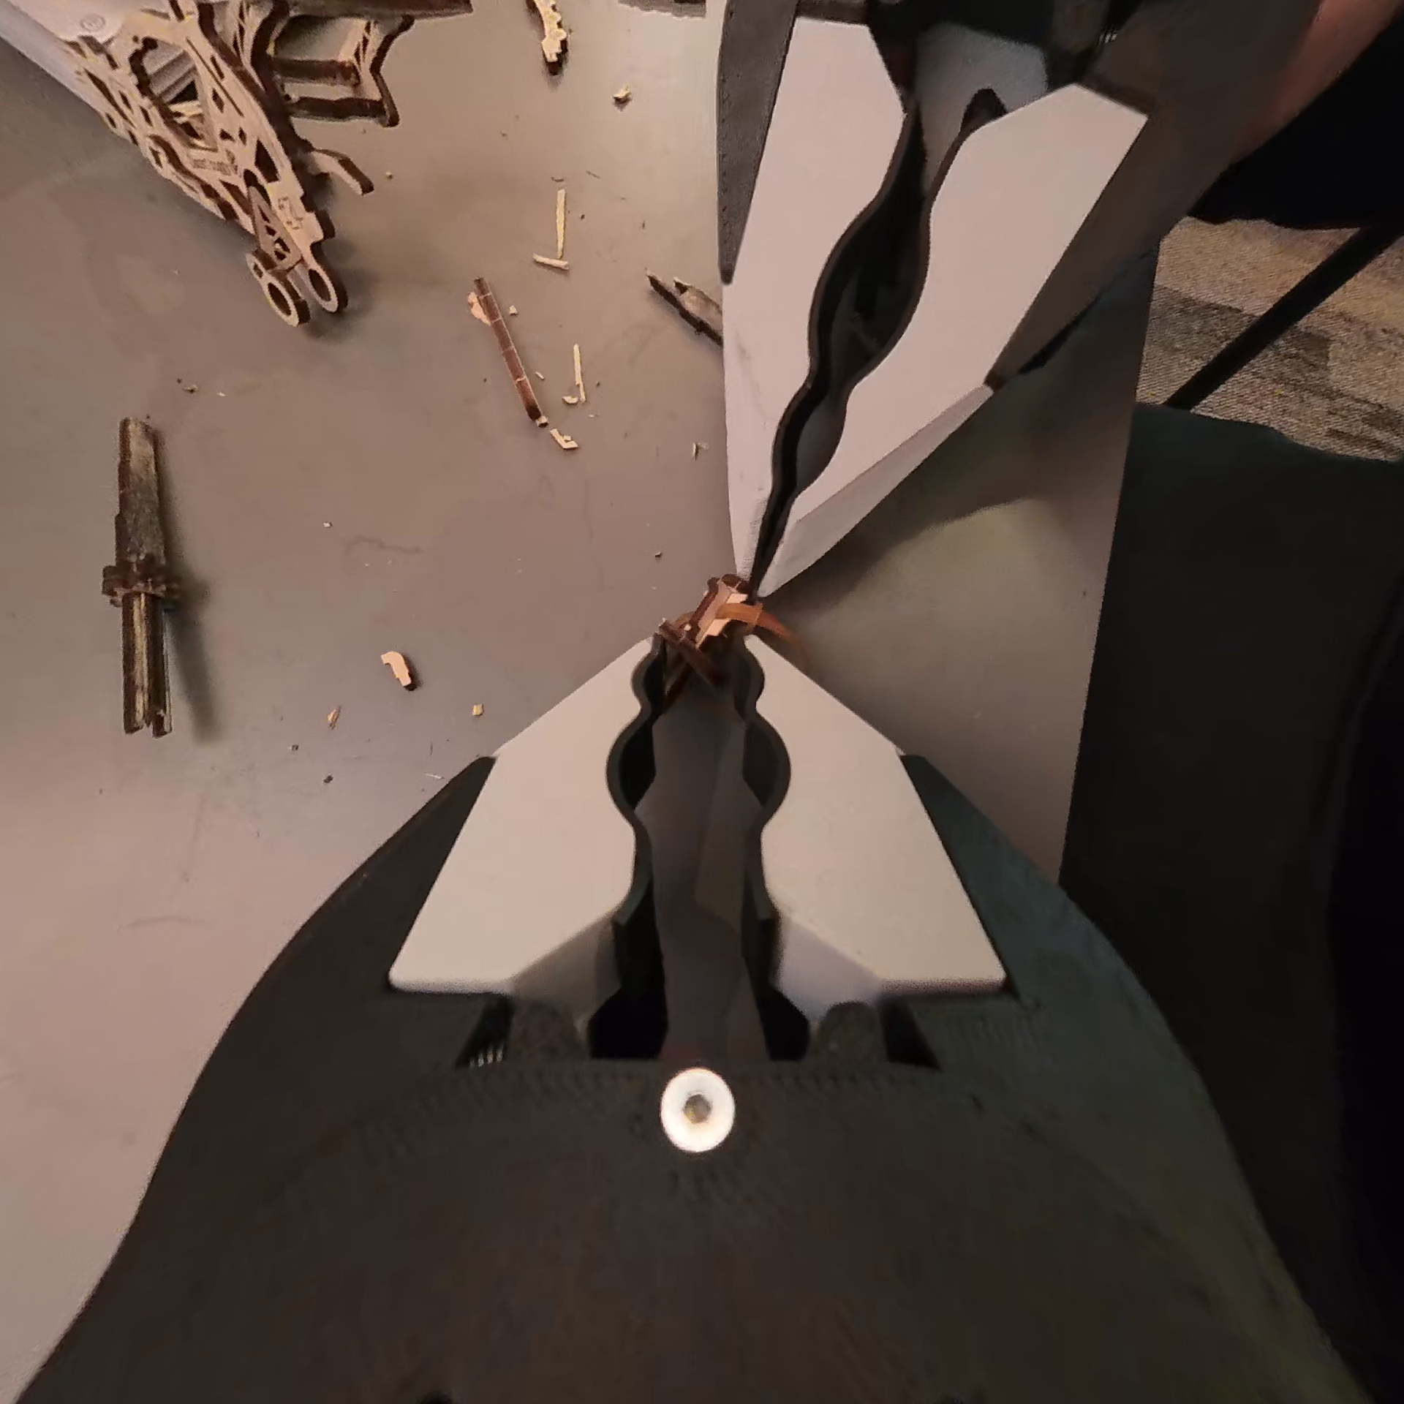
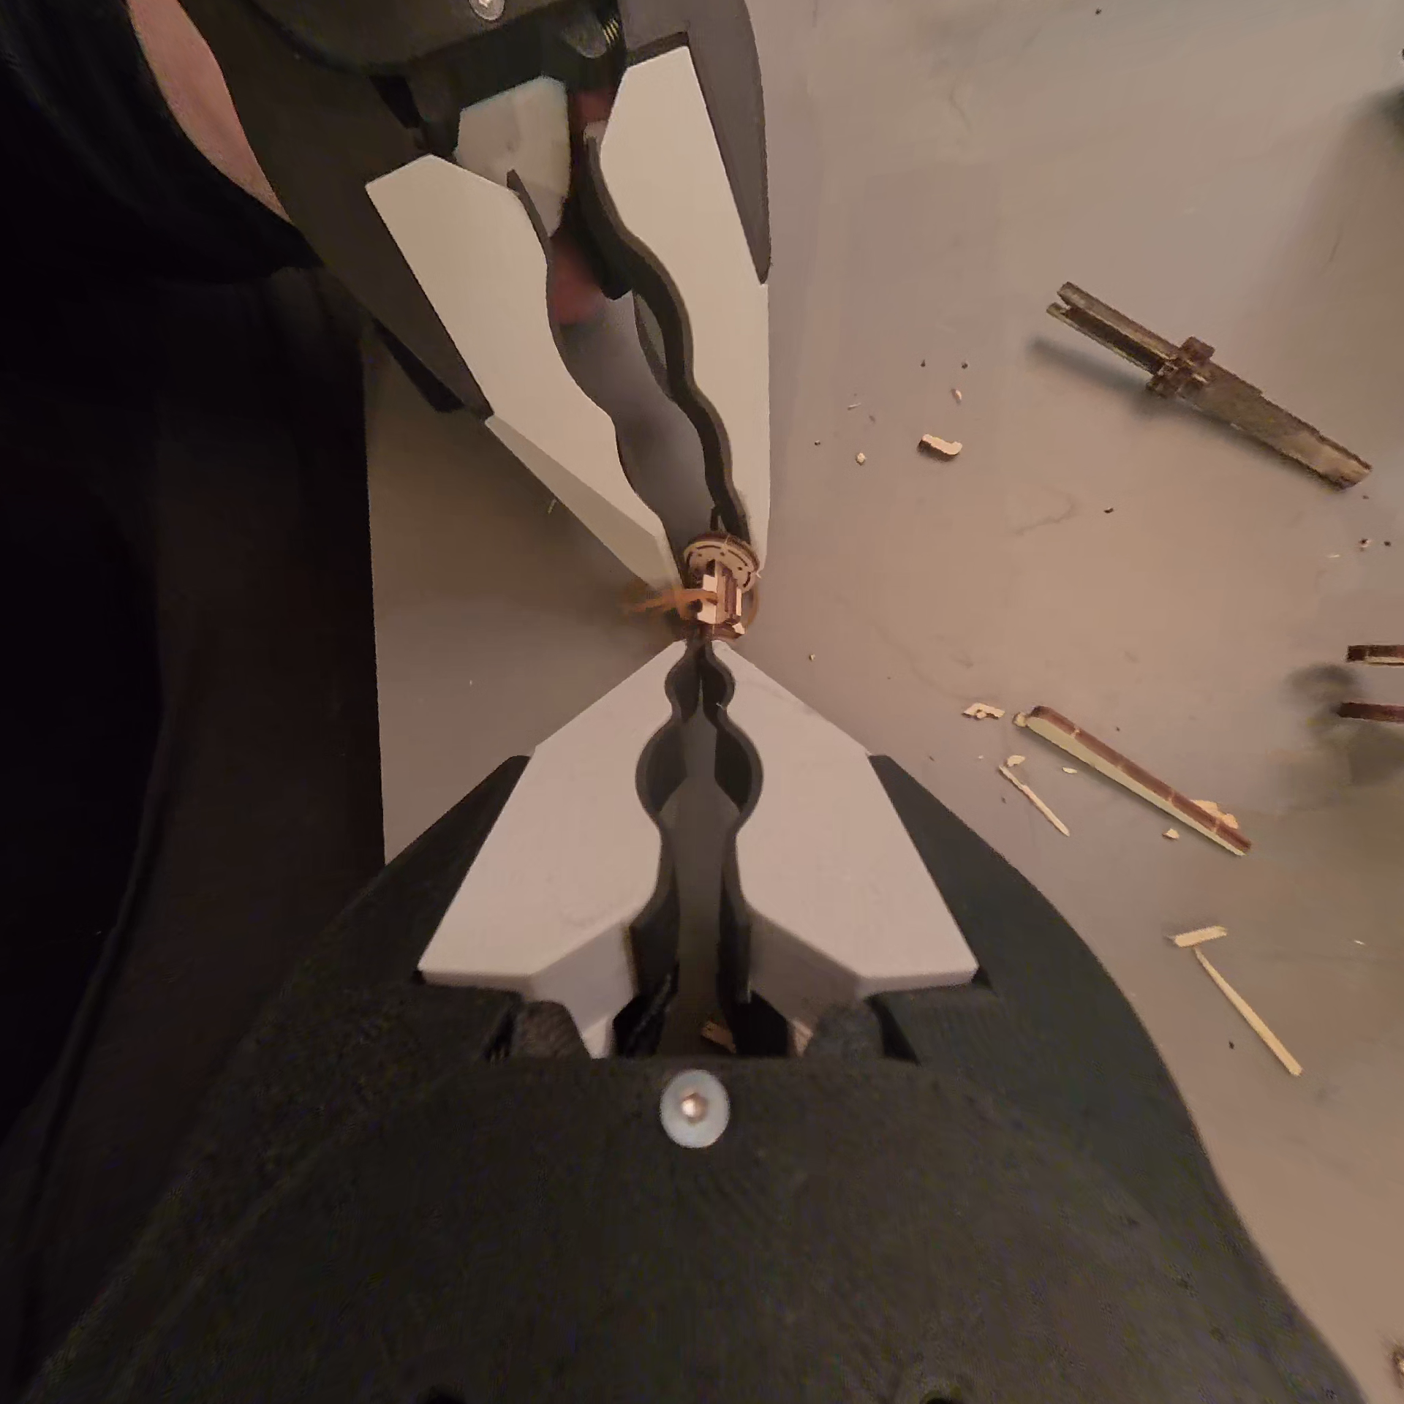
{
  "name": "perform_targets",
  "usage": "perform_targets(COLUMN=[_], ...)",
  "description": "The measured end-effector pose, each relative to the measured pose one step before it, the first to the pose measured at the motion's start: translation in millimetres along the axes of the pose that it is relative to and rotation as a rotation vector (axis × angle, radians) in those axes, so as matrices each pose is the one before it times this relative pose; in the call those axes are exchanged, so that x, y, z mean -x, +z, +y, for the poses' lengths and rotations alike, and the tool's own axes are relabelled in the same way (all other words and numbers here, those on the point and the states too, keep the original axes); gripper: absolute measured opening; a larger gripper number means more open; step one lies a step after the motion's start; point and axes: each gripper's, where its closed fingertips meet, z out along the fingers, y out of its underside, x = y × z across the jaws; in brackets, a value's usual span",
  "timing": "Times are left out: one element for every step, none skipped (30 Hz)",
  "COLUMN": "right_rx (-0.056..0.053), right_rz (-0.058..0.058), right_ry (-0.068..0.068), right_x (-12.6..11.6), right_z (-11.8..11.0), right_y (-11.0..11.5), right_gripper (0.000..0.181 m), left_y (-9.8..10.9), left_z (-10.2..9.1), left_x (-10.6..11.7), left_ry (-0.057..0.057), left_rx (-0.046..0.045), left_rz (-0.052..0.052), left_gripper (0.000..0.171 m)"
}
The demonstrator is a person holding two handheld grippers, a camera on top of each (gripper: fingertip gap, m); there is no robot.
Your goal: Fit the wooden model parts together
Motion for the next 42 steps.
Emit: perform_targets(right_rx=[-0.0025,-0.0010,0.0005,0.0001,0.0013,0.0021,0.0013,0.0008,0.0013,0.0004,-0.0004,0.0000,0.0007,0.0000,0.0010,0.0016,0.0000,0.0004,0.0002,0.0010,0.0030,0.0068,0.0065,-0.0020,-0.0031,-0.0004,0.0010,0.0015,0.0024,0.0024,0.0019,0.0004,-0.0005,-0.0004,-0.0035,-0.0085,-0.0116,-0.0102,-0.0076,-0.0059,-0.0063,-0.0080], right_rz=[0.0010,-0.0040,-0.0010,0.0017,0.0002,-0.0004,0.0002,-0.0002,-0.0008,0.0003,-0.0001,-0.0014,-0.0014,-0.0006,-0.0007,-0.0008,0.0014,-0.0006,-0.0022,0.0001,0.0012,0.0027,0.0046,-0.0006,-0.0010,0.0002,0.0004,-0.0018,-0.0032,-0.0013,0.0001,0.0011,0.0013,0.0002,-0.0024,-0.0070,-0.0101,-0.0085,-0.0046,-0.0048,-0.0063,-0.0025], right_ry=[0.0013,0.0022,0.0007,-0.0010,-0.0021,-0.0018,-0.0001,0.0003,-0.0010,-0.0009,0.0004,0.0004,0.0005,0.0008,0.0015,0.0004,0.0002,0.0028,0.0020,-0.0015,-0.0012,-0.0006,-0.0019,0.0022,0.0020,0.0012,-0.0002,-0.0004,-0.0006,-0.0008,-0.0009,-0.0028,-0.0020,-0.0005,0.0007,0.0031,0.0062,0.0067,0.0066,0.0062,0.0042,0.0063], right_x=[-0.26,0.19,0.05,-0.13,0.22,0.16,-0.01,0.00,0.20,0.02,-0.09,0.14,0.06,-0.17,-0.25,-0.24,-0.63,-0.54,-0.05,-0.08,-0.16,-0.72,-1.22,-0.67,-0.46,-0.66,-0.70,-0.27,0.08,-0.04,0.03,0.15,0.04,0.03,0.23,0.77,0.96,0.57,-0.16,-0.02,0.14,-0.64], right_z=[-0.44,-0.22,-0.06,-0.05,0.20,0.26,0.20,0.09,0.18,0.03,-0.04,-0.04,0.03,-0.05,0.03,0.23,-0.03,0.09,-0.03,-0.06,0.34,0.93,1.13,-0.30,-0.37,-0.06,0.10,0.00,0.13,0.20,0.25,0.04,0.01,-0.01,-0.42,-1.18,-1.69,-1.37,-1.18,-0.86,-0.78,-0.88], right_y=[0.09,0.06,0.09,0.11,0.11,0.24,0.04,0.11,0.09,0.02,-0.01,0.03,0.00,0.01,0.13,0.12,-0.04,-0.07,0.11,0.17,0.36,0.40,0.27,-0.30,-0.28,-0.10,0.01,0.19,0.30,0.25,0.21,0.08,-0.13,0.00,-0.17,-0.56,-0.83,-0.68,-0.59,-0.46,-0.77,-1.42], right_gripper=[0.000,0.000,0.000,0.000,0.000,0.000,0.000,0.000,0.000,0.000,0.000,0.000,0.000,0.000,0.000,0.000,0.000,0.000,0.000,0.000,0.000,0.000,0.000,0.000,0.000,0.000,0.000,0.000,0.000,0.000,0.000,0.000,0.000,0.000,0.000,0.000,0.000,0.000,0.000,0.000,0.000,0.000], left_y=[-0.14,-0.35,-1.18,-2.07,-2.70,-3.10,-3.52,-3.56,-3.21,-3.24,-2.75,-1.45,0.12,1.16,1.94,2.19,1.89,1.66,1.48,1.84,2.44,1.77,0.39,0.09,0.17,0.51,0.58,0.07,-0.08,0.06,-0.01,-0.07,0.12,0.01,-0.18,-0.28,-0.46,-0.38,-0.03,-0.15,-0.56,-0.82], left_z=[0.01,0.45,0.68,-0.52,-2.34,-1.84,-0.73,-0.32,0.42,0.88,1.75,3.11,3.26,1.48,0.83,1.05,-1.25,-2.29,-2.62,-2.58,-0.60,-0.27,-0.78,-0.07,0.10,0.08,0.32,0.04,-0.05,-0.03,-0.08,0.04,-0.04,0.05,0.56,1.22,1.12,0.45,0.19,0.04,-0.16,-1.05], left_x=[0.11,-0.89,-1.22,-1.47,-2.03,-1.59,1.11,1.90,-0.59,0.45,2.85,3.54,3.13,4.00,1.57,0.15,0.52,-0.25,-2.15,-1.46,-0.99,-2.24,-0.30,0.88,-0.70,-1.95,-1.54,-0.23,0.09,0.01,-0.09,-0.05,-0.06,-0.14,-0.40,-0.75,-0.17,-0.27,-0.01,-0.06,0.32,0.58], left_ry=[-0.0037,0.0003,0.0024,-0.0041,-0.0113,-0.0100,-0.0037,-0.0050,-0.0006,0.0053,0.0087,0.0154,0.0216,0.0219,0.0242,0.0273,0.0255,0.0172,0.0093,0.0110,0.0108,0.0090,0.0012,0.0003,0.0022,0.0011,0.0015,0.0047,0.0018,0.0003,-0.0008,-0.0014,0.0014,-0.0039,-0.0082,-0.0071,-0.0053,-0.0011,-0.0030,-0.0041,-0.0062,-0.0046], left_rx=[-0.00007,-0.00048,-0.00196,-0.01094,-0.02204,-0.01658,-0.00837,-0.00528,-0.00267,-0.00133,0.00680,0.01823,0.02229,0.01318,0.01107,0.01705,0.00340,-0.00602,-0.00537,-0.00468,0.00531,0.00183,-0.00366,0.00019,-0.00022,-0.00171,0.00045,-0.00064,-0.00164,-0.00328,-0.00462,-0.00379,-0.00445,-0.00606,-0.00480,-0.00251,0.00091,0.00142,0.00059,-0.00066,-0.00208,-0.00942], left_rz=[-0.0048,0.0032,0.0084,0.0133,0.0182,0.0173,0.0000,-0.0019,0.0151,0.0069,-0.0070,-0.0100,-0.0078,-0.0120,0.0022,0.0100,0.0056,0.0104,0.0198,0.0083,0.0028,0.0120,0.0038,-0.0031,0.0047,0.0110,0.0085,-0.0019,-0.0015,0.0003,0.0009,0.0004,-0.0024,-0.0012,0.0025,0.0047,0.0005,0.0002,0.0014,0.0046,0.0047,0.0020], left_gripper=[0.015,0.016,0.017,0.019,0.022,0.027,0.033,0.037,0.036,0.032,0.027,0.023,0.019,0.016,0.011,0.009,0.005,0.006,0.007,0.006,0.005,0.004,0.004,0.004,0.004,0.003,0.003,0.003,0.003,0.003,0.003,0.003,0.003,0.003,0.003,0.003,0.003,0.003,0.003,0.003,0.003,0.003])
